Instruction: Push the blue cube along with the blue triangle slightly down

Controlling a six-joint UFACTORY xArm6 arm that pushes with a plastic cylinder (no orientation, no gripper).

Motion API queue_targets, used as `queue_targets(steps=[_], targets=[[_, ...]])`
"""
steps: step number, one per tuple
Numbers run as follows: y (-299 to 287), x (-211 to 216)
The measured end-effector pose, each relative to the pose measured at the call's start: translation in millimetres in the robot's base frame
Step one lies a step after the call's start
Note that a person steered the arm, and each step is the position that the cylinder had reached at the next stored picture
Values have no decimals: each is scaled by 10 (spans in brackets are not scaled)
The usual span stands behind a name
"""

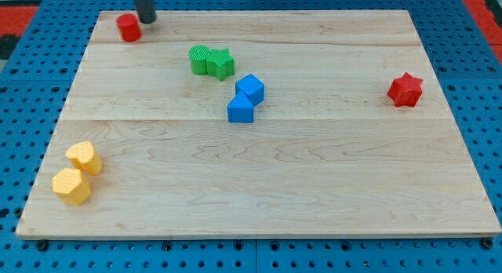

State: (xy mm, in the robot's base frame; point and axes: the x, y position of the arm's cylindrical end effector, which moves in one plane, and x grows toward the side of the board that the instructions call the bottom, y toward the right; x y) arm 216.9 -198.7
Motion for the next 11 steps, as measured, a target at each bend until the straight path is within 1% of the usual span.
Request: queue_targets(steps=[1, 2, 3, 4, 5, 7, 8, 9, 10, 11], targets=[[226, -4], [737, 134], [1533, 601], [2015, 804], [2205, 806], [2215, 817], [2215, 996], [2207, 1355], [1969, 1671], [1449, 1672]])
